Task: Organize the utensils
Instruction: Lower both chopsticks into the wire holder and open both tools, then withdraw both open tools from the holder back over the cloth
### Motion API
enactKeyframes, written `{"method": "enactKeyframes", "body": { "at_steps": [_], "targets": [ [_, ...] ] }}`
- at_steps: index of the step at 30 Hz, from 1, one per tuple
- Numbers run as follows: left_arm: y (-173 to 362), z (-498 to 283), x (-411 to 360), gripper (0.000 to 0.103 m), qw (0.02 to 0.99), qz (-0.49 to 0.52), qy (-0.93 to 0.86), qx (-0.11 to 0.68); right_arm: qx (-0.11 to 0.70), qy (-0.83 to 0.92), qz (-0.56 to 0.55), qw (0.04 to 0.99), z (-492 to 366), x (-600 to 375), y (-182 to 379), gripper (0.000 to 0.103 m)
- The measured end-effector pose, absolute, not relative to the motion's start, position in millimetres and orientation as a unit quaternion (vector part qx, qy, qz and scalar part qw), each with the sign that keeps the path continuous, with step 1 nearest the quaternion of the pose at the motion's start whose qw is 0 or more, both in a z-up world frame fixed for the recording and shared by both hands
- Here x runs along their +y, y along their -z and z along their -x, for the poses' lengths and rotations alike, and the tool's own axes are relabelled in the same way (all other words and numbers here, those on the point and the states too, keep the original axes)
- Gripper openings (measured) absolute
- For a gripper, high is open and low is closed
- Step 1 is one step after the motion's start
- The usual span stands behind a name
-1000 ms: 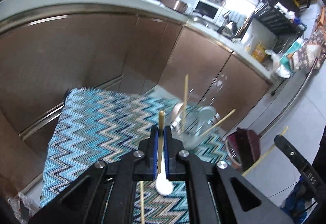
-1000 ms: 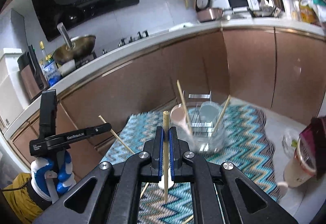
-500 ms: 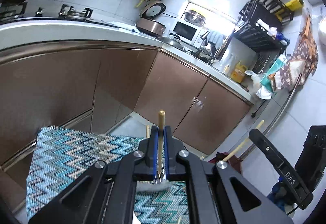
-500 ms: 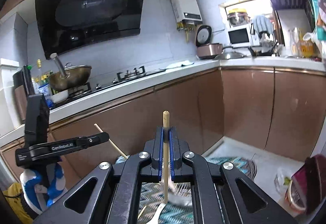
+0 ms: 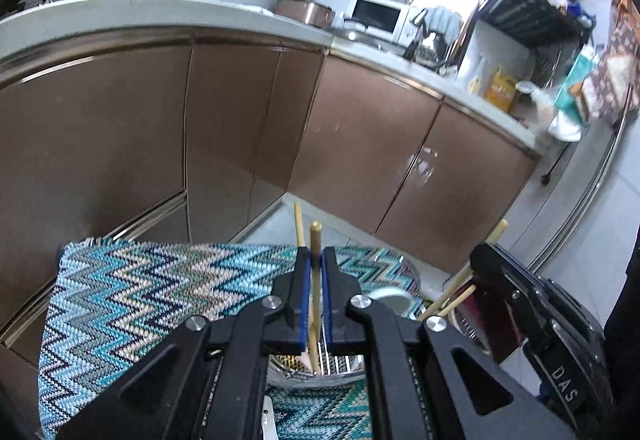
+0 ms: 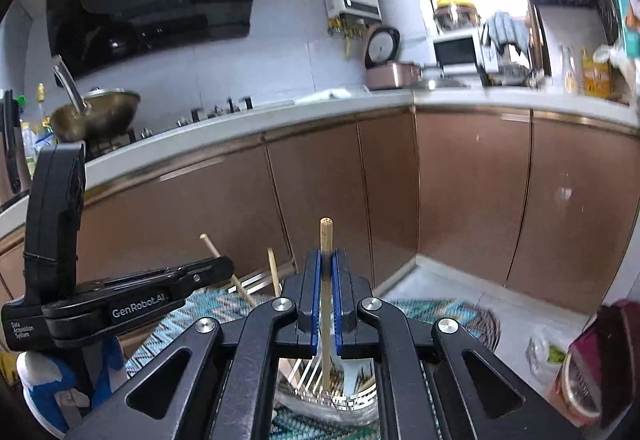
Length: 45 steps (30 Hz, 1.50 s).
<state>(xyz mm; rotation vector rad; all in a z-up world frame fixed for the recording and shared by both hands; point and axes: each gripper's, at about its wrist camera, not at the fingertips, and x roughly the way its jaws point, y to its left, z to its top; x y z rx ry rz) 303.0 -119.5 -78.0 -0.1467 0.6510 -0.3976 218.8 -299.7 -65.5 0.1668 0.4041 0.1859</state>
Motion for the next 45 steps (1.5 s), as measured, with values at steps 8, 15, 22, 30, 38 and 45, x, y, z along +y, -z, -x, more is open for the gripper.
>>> {"method": "enactKeyframes", "body": {
  "at_steps": [8,15,22,30,38,45],
  "targets": [
    [65.7,-276.7,-112.2,0.044,0.934,0.068,0.191,0.293,0.202,-0.076,-0.098,0.971,-198.1,-306.3,68.2,0.044],
    [14.3,-222.5,-83.5,0.053,0.95,0.078,0.191,0.233,0.159,-0.06,-0.101,0.98,-148.2,-308.2,31.5,0.073],
    [-30.0,-153.1,-42.7,0.059,0.954,0.117,0.222,0.165,0.095,-0.046,-0.082,0.991,-77.8,-297.2,-11.0,0.103],
    [-55.6,-79.9,-1.6,0.059,0.939,0.155,0.277,0.132,0.061,-0.043,-0.075,0.994,-14.3,-283.7,-24.5,0.103],
    [-63.9,-13.4,9.5,0.072,0.945,0.104,0.285,0.119,0.042,-0.041,-0.067,0.996,29.1,-267.7,-21.1,0.103],
    [-57.5,17.0,25.3,0.083,0.934,0.14,0.303,0.126,0.021,-0.04,-0.07,0.997,62.5,-261.8,-18.5,0.103]
  ]
}}
